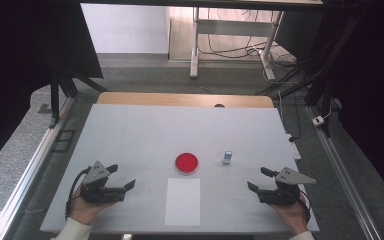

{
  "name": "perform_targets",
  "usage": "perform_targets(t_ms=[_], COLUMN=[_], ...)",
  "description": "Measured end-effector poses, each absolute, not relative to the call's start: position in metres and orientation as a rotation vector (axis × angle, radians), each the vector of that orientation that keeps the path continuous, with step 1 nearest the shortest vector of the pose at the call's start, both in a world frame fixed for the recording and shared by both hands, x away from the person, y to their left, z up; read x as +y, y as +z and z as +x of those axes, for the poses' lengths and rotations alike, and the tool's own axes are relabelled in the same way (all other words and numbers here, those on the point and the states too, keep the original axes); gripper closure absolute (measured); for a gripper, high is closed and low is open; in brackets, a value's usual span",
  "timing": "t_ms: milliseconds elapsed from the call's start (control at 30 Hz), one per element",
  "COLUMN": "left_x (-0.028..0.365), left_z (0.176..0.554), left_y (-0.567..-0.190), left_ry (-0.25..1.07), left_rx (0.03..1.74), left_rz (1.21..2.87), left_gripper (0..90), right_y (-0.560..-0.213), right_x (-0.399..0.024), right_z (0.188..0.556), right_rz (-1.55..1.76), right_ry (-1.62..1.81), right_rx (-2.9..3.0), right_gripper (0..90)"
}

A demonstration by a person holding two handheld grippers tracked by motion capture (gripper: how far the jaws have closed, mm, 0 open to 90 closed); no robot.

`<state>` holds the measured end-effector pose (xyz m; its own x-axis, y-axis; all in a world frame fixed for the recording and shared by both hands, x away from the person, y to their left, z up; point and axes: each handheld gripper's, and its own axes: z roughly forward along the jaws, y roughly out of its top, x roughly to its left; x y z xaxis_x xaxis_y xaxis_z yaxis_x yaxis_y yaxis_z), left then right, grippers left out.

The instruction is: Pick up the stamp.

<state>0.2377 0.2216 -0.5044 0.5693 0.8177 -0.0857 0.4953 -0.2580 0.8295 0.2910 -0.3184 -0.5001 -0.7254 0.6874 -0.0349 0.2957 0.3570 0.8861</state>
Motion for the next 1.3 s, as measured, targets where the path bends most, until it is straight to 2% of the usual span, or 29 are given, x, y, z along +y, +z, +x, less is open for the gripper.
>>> perform_targets(t_ms=[1300], left_x=[0.2194], left_z=[0.2380], left_y=[-0.5040], left_ry=[0.460], left_rx=[1.039], left_rz=[1.920], left_gripper=[16.5], right_y=[-0.4929], right_x=[-0.3160], right_z=[0.2941], right_rz=[0.860], right_ry=[1.320], right_rx=[2.210], right_gripper=[27.1])
